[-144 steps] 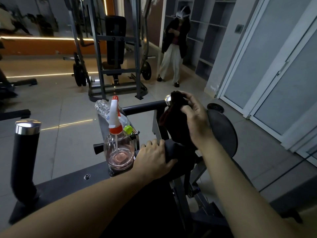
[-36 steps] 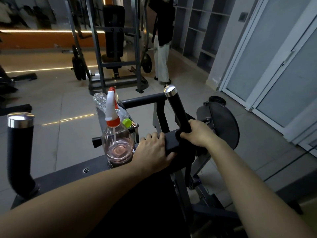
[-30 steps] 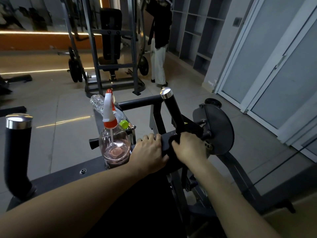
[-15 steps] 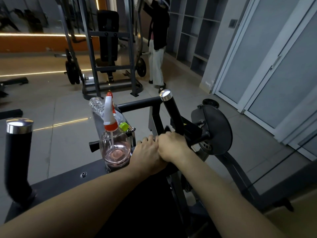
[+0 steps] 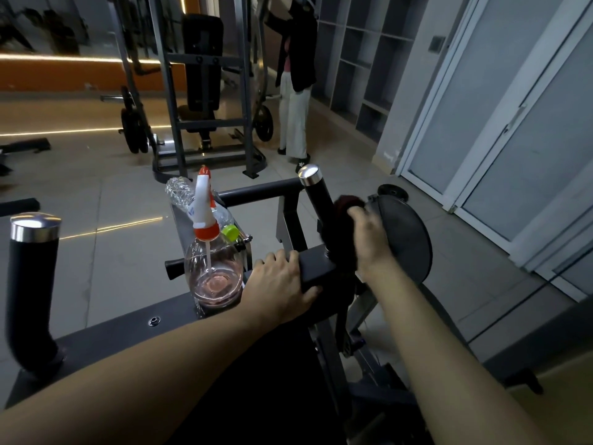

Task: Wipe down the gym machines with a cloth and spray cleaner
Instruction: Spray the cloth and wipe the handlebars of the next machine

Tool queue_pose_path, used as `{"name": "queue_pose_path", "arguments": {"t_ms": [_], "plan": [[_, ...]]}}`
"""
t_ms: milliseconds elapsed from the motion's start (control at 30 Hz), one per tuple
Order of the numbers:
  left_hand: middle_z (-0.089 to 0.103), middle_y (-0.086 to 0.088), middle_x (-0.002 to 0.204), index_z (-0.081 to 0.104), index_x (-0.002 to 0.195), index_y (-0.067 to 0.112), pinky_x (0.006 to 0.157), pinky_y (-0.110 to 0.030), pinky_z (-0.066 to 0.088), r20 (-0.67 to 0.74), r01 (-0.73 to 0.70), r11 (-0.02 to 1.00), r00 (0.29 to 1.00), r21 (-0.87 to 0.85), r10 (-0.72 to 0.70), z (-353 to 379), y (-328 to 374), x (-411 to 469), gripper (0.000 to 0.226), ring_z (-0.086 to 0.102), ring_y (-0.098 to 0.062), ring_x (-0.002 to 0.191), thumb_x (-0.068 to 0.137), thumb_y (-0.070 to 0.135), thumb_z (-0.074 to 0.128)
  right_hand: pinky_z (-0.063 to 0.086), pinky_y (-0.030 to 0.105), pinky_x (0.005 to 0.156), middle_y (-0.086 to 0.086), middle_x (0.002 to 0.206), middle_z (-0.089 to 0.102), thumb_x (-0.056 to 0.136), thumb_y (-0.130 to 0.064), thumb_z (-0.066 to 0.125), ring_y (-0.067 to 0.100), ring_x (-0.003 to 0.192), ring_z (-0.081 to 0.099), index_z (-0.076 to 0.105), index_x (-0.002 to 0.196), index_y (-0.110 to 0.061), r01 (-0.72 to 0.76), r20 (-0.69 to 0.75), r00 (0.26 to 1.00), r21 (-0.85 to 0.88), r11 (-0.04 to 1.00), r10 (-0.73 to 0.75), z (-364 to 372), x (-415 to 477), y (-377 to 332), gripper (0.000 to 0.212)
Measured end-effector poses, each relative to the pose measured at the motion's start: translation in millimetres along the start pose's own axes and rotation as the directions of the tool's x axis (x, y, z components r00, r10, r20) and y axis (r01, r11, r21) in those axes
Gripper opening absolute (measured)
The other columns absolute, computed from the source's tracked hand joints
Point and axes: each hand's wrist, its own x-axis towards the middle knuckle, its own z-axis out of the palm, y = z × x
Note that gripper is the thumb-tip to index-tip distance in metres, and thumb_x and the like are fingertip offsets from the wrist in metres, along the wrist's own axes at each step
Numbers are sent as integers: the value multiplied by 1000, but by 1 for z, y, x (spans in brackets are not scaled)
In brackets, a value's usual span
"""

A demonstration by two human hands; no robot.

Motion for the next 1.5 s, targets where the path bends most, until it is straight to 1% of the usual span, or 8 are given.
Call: {"name": "queue_pose_path", "arguments": {"t_ms": [200,367,600,800,1000,1133,1333,1500], "plan": [[57,-8,120,44,133,17,95,-44,47,-12,-3,1000,1000,13,3,2,0,1,76,56,-28,109,89,77,34,42,27,64,7,78,57,107,-24,42,20,74,55,52,83,-4,-55,-94,994,-63,997,49,13,12,23,32],[57,-8,121,44,133,17,96,-44,46,-6,2,1000,1000,21,-2,-2,1,-1,75,55,-27,110,89,77,33,57,48,88,20,104,65,99,-21,48,35,94,65,58,110,4,-218,-101,973,-88,972,209,14,28,-8,29],[56,-6,117,45,128,19,94,-44,46,-16,20,999,1000,29,-19,-2,2,1,72,55,-28,107,87,77,34,49,30,58,8,71,65,90,-14,65,19,65,61,69,78,-2,163,4,987,-6,987,-163,28,32,-63,17],[56,-7,122,43,134,18,97,-43,45,-5,11,1000,1000,5,-10,-2,3,0,74,54,-27,111,89,76,37,60,46,75,14,90,74,94,-12,56,31,84,71,72,94,-13,54,-14,998,-73,996,-55,18,49,-3,16],[56,-6,119,44,131,19,95,-43,46,-18,4,1000,1000,6,-4,-2,2,-1,71,54,-26,108,89,75,36,52,42,90,17,117,68,97,-12,46,36,107,63,65,122,-8,-48,-14,999,-503,863,48,-10,33,54,31],[56,-7,122,44,134,18,96,-43,46,-10,-6,1000,1000,-13,6,-3,1,0,73,54,-27,109,90,75,37,55,43,83,13,105,65,99,-17,47,32,95,62,60,112,-8,-95,-119,991,-342,935,58,-15,25,30,21],[56,-8,117,45,128,17,93,-43,44,-32,11,1000,999,14,-10,0,1,0,72,55,-28,106,88,76,37,54,48,92,15,109,66,88,-38,54,32,104,63,65,107,-18,20,104,993,261,965,-48,10,12,-62,29],[56,-8,114,45,125,17,90,-44,45,-31,26,999,999,21,-25,3,1,2,72,55,-29,104,86,76,37,54,33,94,1,114,70,92,-38,66,12,107,66,65,125,-17,532,146,845,-144,834,-514,38,15,-33,39]]}}
